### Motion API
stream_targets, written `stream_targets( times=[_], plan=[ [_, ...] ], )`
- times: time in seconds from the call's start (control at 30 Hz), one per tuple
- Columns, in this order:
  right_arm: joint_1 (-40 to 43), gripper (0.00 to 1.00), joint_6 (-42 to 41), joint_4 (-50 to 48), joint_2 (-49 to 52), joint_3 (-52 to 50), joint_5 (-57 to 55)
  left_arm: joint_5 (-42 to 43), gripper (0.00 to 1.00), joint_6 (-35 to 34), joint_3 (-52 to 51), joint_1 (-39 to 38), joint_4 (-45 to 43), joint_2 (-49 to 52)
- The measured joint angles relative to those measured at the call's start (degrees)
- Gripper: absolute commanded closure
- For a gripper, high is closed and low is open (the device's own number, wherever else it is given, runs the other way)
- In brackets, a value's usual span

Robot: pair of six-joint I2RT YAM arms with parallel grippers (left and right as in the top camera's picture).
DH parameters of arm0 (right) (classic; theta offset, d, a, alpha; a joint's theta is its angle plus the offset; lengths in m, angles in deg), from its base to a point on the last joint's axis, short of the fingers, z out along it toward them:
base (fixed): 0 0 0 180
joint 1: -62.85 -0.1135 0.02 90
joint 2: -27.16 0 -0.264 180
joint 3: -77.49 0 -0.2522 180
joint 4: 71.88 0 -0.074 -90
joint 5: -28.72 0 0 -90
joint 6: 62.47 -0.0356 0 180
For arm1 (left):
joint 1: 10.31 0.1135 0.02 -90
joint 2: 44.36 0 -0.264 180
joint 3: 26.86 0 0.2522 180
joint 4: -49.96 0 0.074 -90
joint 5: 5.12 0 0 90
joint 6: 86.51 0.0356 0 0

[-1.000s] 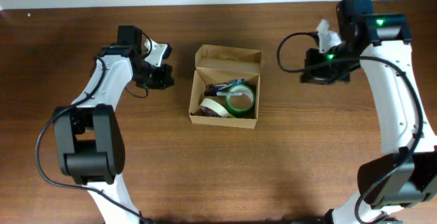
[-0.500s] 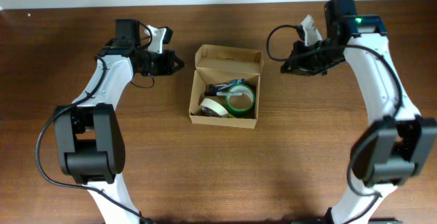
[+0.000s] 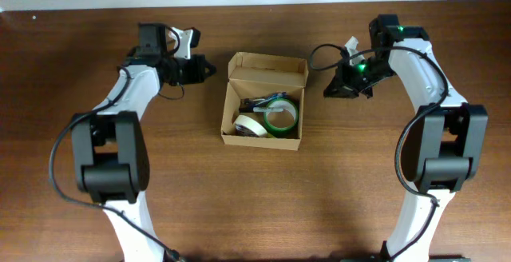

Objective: Pack container

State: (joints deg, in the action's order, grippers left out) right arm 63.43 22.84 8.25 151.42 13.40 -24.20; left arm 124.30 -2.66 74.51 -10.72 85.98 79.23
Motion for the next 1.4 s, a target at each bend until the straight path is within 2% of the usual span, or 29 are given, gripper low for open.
stream_targets(
  times=[0.17,0.43,0.73,1.4],
  plan=[
    [0.87,0.96,-1.11,-3.17,0.00,-0.02,3.19,1.36,0.98,-3.45,-0.02,0.00,-3.61,3.52],
    [4.85,0.96,-5.05,-9.40,0.44,-0.02,12.04,4.26,0.98,-8.57,0.00,0.00,-9.75,3.72],
    [6.25,0.96,-12.79,-15.93,3.80,0.00,20.33,5.68,0.98,-10.84,0.00,0.00,-10.97,3.72],
    [6.25,0.96,-15.91,-13.35,11.13,-0.02,23.32,6.25,0.98,-11.08,0.00,-0.61,-9.86,6.86]
  ],
)
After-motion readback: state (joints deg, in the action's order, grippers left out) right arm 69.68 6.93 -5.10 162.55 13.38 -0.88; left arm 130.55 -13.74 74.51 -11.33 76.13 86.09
